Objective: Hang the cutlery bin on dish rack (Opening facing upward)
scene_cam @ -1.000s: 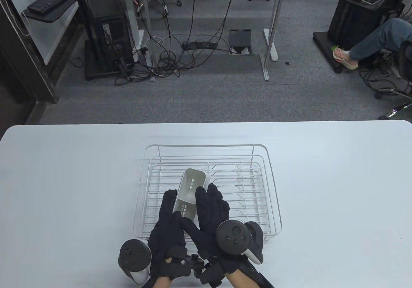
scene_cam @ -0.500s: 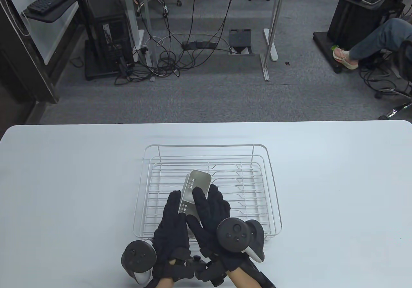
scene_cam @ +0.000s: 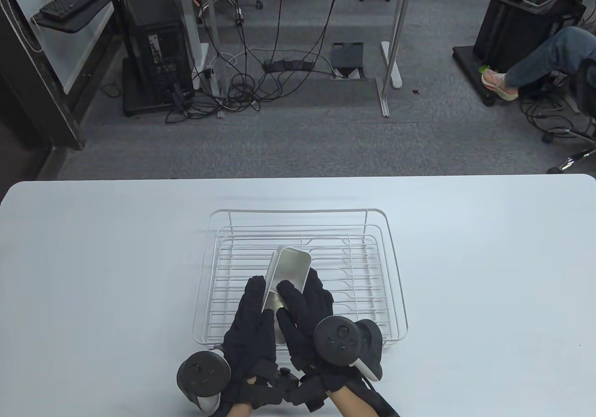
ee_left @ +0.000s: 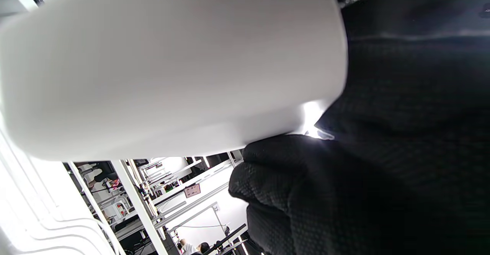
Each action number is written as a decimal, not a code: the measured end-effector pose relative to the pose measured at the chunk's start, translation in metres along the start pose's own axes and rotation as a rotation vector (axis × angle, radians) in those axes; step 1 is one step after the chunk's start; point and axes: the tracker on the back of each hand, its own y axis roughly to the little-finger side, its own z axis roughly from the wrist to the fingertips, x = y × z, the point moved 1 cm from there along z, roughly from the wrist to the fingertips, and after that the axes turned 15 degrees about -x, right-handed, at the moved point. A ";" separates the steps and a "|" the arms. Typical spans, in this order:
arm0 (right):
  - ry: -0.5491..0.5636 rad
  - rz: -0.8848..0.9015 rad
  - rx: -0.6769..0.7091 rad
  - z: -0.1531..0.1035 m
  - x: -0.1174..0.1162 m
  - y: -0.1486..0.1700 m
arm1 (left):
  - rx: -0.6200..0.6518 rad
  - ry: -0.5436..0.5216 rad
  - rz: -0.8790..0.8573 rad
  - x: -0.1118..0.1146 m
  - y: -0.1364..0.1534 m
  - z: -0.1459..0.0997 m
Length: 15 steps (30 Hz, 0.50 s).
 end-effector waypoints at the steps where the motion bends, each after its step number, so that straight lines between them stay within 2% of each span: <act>1: 0.001 0.001 -0.002 0.000 0.000 0.000 | 0.002 -0.003 0.002 0.000 0.000 0.000; 15: 0.032 0.007 -0.002 -0.001 -0.001 0.002 | 0.028 0.000 0.028 0.000 -0.001 0.001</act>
